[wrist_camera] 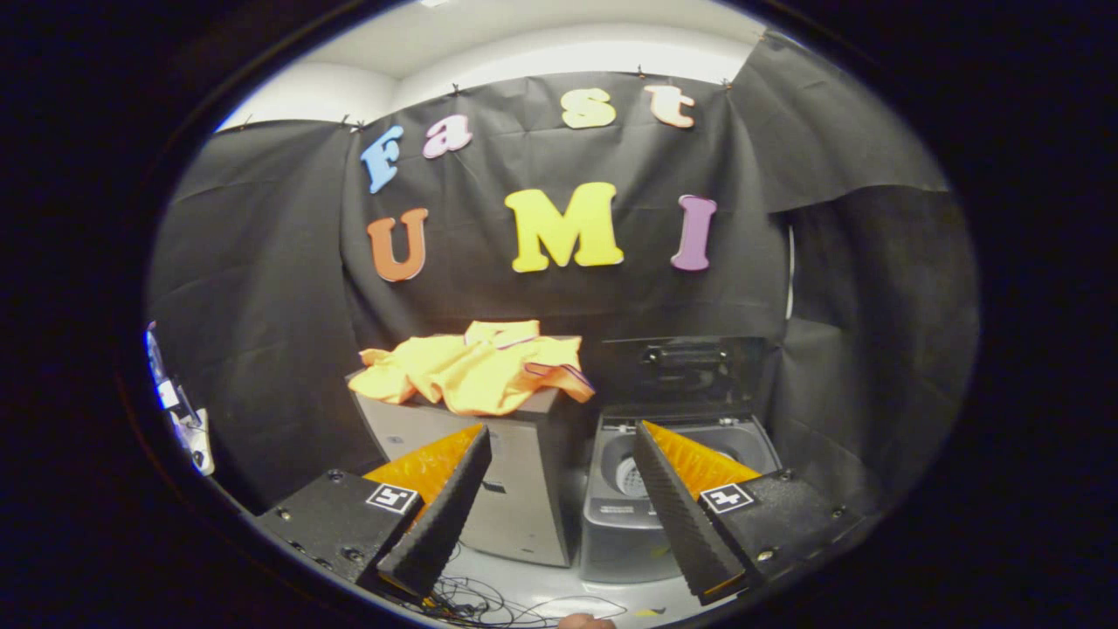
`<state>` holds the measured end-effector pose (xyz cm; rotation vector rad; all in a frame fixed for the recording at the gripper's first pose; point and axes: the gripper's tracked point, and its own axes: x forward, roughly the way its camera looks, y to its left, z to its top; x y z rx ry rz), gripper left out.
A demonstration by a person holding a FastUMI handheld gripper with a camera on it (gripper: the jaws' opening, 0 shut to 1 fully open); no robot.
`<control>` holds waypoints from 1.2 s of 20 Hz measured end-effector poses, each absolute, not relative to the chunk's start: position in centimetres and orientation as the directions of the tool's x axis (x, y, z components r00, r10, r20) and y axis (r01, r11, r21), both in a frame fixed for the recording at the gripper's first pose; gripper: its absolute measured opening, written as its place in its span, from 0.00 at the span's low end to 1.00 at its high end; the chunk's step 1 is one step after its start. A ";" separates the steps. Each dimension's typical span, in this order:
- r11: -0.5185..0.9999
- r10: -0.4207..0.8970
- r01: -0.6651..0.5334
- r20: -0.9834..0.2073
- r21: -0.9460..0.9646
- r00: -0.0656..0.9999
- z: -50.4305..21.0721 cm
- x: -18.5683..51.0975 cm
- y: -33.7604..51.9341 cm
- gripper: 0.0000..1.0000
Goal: Put the clothes into the washing machine and then close the washing machine lid.
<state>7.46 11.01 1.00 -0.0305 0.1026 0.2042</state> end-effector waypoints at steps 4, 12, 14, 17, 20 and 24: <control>0.959 0.284 -0.284 -0.151 0.022 0.947 3.6 12.5 17.0 1.00; 0.950 0.311 -0.305 -0.285 0.067 0.907 5.2 25.0 27.9 1.00; 0.961 0.274 -0.273 -0.340 0.050 0.900 4.3 28.0 29.6 1.00; 0.979 0.199 -0.196 -0.422 0.050 0.884 2.6 32.1 31.0 1.00; 0.986 0.150 -0.167 -0.523 0.016 0.839 0.2 34.9 31.8 1.00; 0.989 0.105 -0.148 -0.581 -0.028 0.807 -1.6 35.6 31.9 1.00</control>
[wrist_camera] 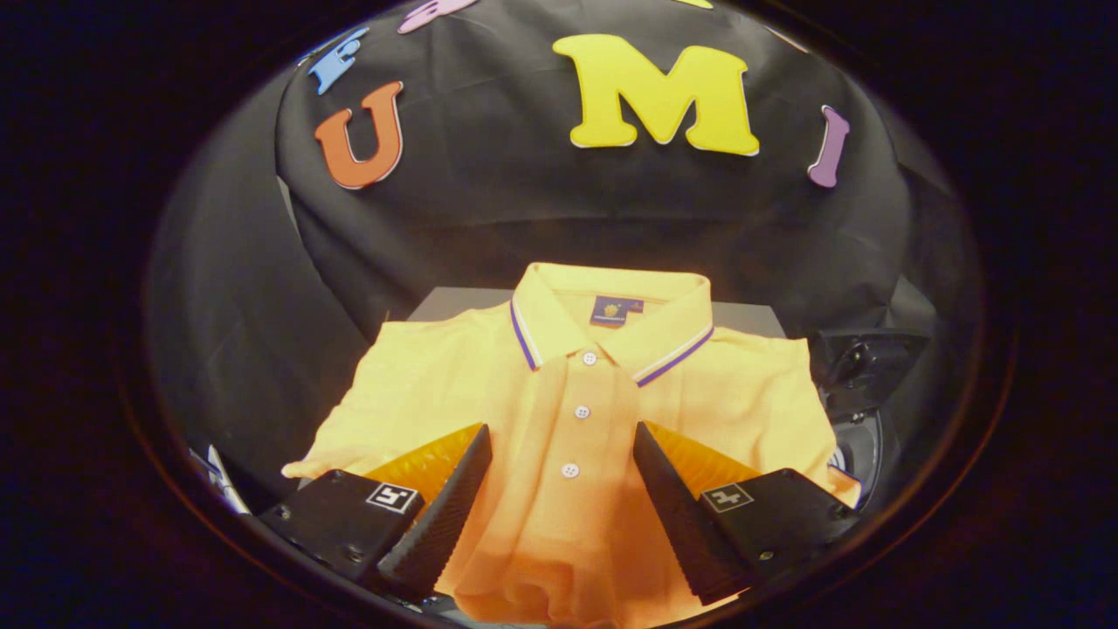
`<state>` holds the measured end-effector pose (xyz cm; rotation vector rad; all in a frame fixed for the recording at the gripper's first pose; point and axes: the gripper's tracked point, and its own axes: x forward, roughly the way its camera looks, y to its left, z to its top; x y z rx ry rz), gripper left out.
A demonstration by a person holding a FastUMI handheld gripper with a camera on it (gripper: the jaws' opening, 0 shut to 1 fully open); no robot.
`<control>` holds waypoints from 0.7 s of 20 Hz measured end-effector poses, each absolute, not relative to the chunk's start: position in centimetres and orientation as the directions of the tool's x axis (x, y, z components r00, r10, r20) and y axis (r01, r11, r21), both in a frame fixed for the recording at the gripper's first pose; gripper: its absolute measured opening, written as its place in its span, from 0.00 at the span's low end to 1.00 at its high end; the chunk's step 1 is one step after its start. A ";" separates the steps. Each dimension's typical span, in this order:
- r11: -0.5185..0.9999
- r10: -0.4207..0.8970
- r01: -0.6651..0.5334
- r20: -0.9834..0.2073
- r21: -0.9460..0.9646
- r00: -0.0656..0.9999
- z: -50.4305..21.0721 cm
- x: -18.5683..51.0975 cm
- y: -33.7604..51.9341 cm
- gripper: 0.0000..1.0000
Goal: Put the clothes into the washing machine and then close the washing machine lid.
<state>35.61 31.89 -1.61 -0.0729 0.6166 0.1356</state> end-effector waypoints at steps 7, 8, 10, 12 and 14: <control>0.975 0.081 -0.186 -0.587 -0.121 0.806 -2.1 35.9 31.9 1.00; 0.972 0.083 -0.197 -0.596 -0.129 0.799 -2.1 35.8 31.8 1.00; 0.959 0.121 -0.252 -0.613 -0.132 0.781 -2.0 35.6 32.0 1.00; 0.939 0.147 -0.307 -0.625 -0.156 0.767 -1.9 35.9 32.2 0.88; 0.938 0.148 -0.310 -0.633 -0.153 0.760 -1.9 35.5 32.4 0.66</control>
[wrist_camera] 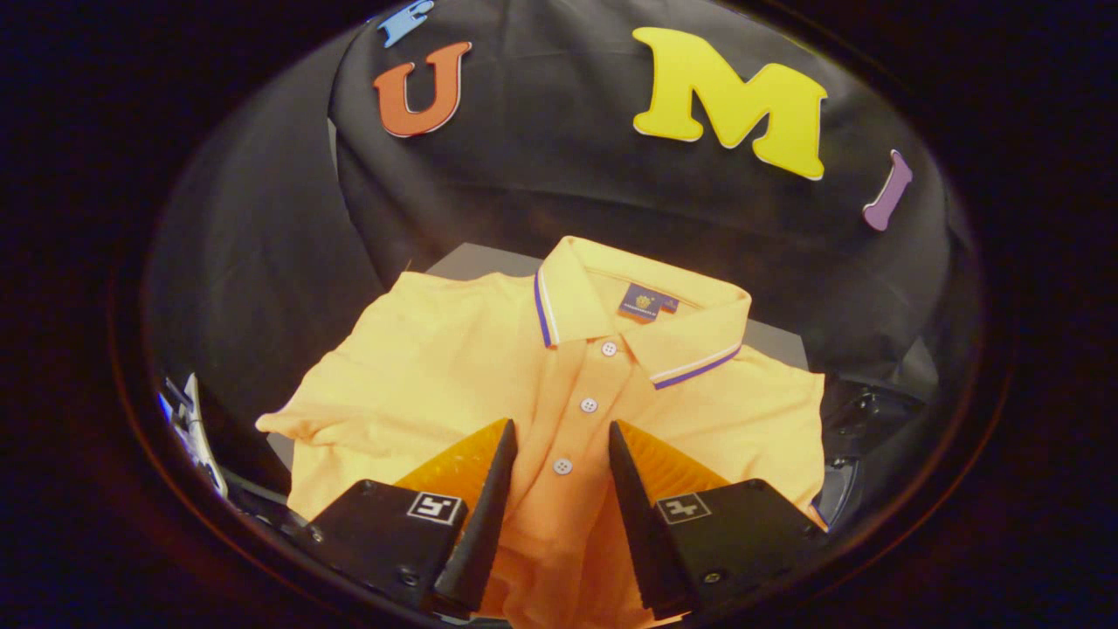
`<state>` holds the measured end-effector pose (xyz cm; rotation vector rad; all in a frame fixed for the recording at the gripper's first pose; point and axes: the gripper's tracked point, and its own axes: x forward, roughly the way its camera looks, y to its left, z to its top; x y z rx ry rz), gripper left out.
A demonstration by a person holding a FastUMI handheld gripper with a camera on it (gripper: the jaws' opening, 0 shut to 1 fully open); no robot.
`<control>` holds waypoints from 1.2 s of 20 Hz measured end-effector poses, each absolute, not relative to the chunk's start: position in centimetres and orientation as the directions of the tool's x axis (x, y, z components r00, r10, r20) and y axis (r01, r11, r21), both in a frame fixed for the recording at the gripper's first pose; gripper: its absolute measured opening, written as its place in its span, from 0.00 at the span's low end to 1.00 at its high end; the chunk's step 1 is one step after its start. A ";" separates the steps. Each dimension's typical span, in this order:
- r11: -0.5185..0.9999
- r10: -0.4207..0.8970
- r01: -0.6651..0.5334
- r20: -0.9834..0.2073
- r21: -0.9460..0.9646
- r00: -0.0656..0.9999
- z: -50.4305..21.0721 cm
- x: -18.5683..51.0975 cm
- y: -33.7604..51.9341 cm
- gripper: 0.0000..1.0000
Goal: Put the clothes into the washing machine and then close the washing machine lid.
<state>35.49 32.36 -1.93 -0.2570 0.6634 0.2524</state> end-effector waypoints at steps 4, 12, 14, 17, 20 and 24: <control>0.930 0.104 -0.297 -0.623 -0.215 0.775 -2.0 35.5 32.9 0.24; 0.959 0.225 -0.282 -0.628 0.009 0.745 0.5 35.5 33.5 0.11; 0.950 0.293 -0.298 -0.582 0.090 0.758 3.5 35.6 33.4 0.07; 0.941 0.326 -0.326 -0.491 0.089 0.808 9.6 35.7 32.9 0.06; 0.929 0.368 -0.340 -0.437 0.145 0.821 14.1 34.6 32.1 0.06; 0.934 0.356 -0.332 -0.402 0.129 0.844 17.3 34.1 29.1 0.06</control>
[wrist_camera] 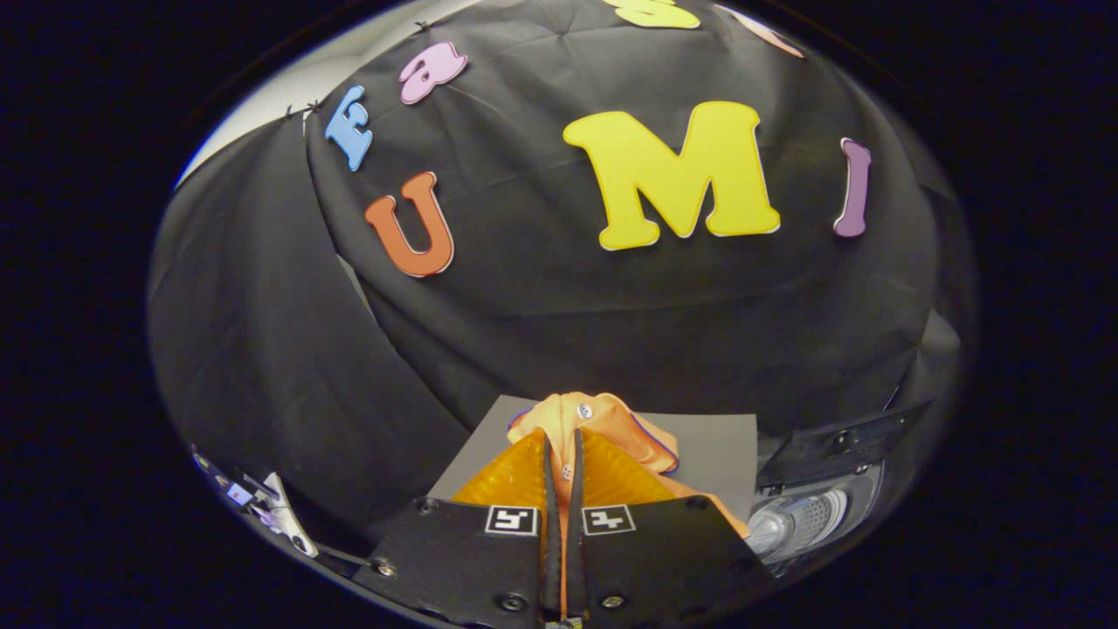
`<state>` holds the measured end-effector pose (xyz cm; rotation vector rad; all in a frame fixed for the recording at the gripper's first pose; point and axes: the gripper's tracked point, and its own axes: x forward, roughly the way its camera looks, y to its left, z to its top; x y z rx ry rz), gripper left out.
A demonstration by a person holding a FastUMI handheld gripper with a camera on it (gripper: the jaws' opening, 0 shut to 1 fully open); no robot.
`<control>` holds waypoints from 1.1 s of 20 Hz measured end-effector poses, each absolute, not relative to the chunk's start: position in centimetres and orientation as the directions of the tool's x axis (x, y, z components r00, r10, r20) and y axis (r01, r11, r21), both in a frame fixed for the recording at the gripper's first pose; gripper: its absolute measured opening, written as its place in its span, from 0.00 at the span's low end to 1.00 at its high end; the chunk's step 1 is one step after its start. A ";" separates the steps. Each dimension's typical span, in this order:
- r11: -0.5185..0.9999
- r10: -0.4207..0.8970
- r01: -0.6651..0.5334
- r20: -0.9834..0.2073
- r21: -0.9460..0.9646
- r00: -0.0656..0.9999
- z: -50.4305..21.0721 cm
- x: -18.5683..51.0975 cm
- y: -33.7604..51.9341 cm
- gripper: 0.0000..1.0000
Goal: Put the clothes into the washing machine and then close the washing machine lid.
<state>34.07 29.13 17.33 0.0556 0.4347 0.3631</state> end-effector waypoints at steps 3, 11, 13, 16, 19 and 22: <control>0.949 0.316 -0.286 -0.385 0.135 0.867 19.1 33.7 24.8 0.06; 0.985 0.148 -0.105 -0.349 0.138 0.925 22.3 32.3 9.3 0.06; 0.989 0.106 -0.060 -0.349 0.138 0.931 22.4 31.7 5.5 0.06; 0.990 0.058 -0.009 -0.353 0.138 0.934 22.1 31.1 0.7 0.06; 0.990 0.037 0.014 -0.359 0.138 0.933 21.4 30.9 -2.9 0.06; 0.987 0.045 0.015 -0.365 0.160 0.930 19.9 31.1 -5.2 0.06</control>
